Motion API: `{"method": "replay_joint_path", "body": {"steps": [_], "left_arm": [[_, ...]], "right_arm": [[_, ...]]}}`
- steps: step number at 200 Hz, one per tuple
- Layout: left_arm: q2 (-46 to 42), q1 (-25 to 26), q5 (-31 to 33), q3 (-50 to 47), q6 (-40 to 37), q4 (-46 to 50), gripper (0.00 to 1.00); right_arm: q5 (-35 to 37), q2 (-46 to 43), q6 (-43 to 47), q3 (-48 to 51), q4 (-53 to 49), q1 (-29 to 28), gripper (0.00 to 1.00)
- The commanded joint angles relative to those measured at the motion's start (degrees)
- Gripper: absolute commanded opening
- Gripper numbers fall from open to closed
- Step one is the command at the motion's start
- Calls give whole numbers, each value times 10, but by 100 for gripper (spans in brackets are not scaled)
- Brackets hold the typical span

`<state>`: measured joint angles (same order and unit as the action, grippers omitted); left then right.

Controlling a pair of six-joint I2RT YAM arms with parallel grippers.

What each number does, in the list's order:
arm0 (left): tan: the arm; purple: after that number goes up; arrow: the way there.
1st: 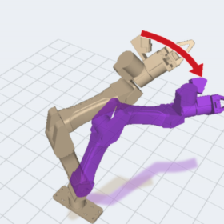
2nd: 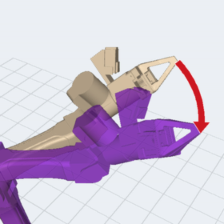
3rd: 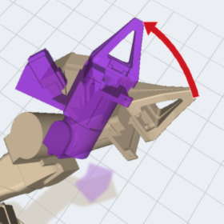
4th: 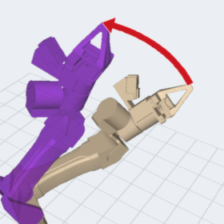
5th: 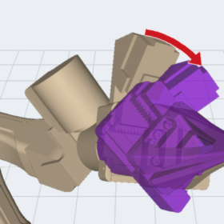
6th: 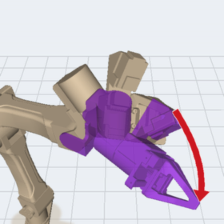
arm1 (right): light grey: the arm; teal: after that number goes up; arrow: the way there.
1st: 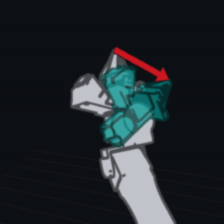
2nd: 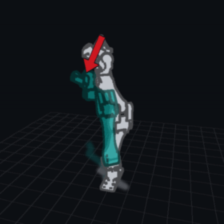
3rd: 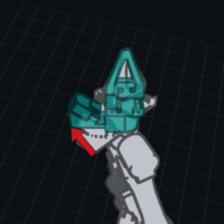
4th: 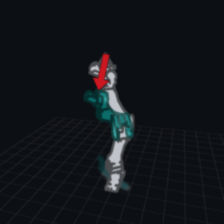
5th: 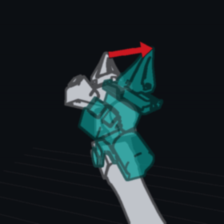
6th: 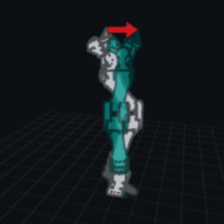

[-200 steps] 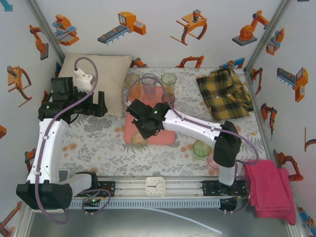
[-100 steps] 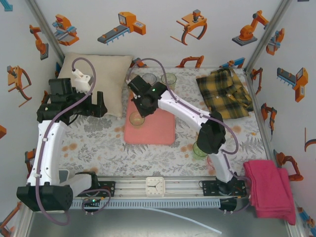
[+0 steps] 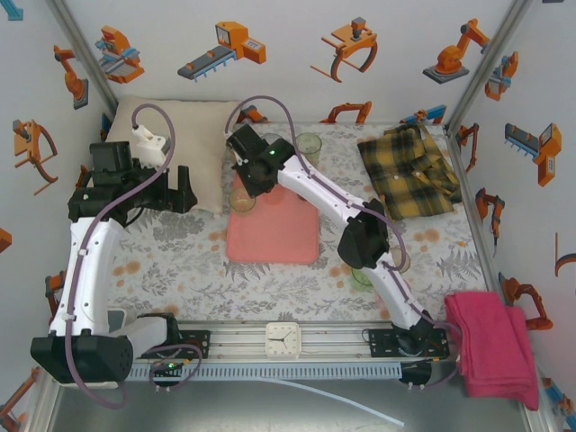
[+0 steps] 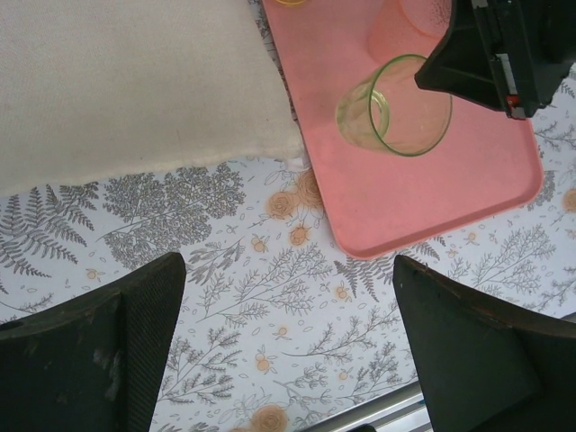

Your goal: Place the glasses into the tray

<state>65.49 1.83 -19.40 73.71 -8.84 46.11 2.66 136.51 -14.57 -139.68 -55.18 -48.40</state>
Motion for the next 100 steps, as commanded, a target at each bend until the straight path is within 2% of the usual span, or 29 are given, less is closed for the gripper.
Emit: {"method": "replay_joint_path", "body": {"steps": [1, 100], "left_arm": [[2, -3, -14, 4, 7, 0, 89], [12, -3, -18, 3, 7, 0, 89]], "right_arm": [[15, 11, 11, -27, 18, 9, 11], [31, 35, 19, -22, 93, 23, 12]]}}
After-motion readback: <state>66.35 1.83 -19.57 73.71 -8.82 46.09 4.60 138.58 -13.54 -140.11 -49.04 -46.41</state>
